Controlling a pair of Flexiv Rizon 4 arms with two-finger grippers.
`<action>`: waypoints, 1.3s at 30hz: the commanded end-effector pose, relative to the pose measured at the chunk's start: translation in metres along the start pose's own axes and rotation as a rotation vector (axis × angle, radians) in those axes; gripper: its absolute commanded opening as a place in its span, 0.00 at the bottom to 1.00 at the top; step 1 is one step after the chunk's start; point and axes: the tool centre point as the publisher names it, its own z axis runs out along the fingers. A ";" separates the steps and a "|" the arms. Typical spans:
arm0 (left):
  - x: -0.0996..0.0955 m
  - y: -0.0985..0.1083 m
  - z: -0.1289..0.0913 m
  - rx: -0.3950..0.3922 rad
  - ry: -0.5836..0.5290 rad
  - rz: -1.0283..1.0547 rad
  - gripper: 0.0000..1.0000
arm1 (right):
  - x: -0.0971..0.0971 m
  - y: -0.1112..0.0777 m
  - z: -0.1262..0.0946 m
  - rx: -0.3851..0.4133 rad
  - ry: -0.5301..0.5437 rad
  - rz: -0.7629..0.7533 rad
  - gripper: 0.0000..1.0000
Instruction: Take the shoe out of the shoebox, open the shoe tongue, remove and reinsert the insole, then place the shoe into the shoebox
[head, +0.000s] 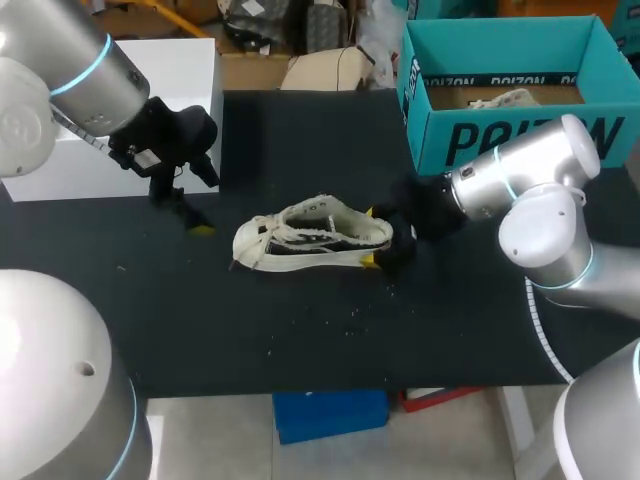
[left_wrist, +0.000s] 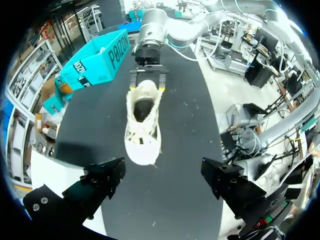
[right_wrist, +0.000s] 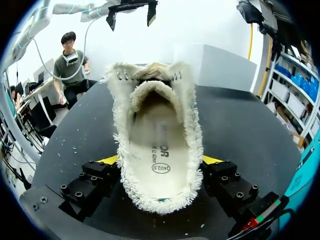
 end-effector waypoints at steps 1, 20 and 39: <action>-0.018 -0.005 0.000 -0.343 -0.129 -0.233 1.00 | -0.002 0.000 0.002 0.002 -0.001 0.001 0.00; -0.024 -0.017 0.008 -0.354 -0.132 -0.209 1.00 | -0.002 0.000 0.002 0.002 -0.001 0.001 0.00; -0.029 -0.031 0.039 -0.419 -0.236 -1.142 1.00 | -0.002 0.000 0.002 0.002 -0.001 0.001 0.00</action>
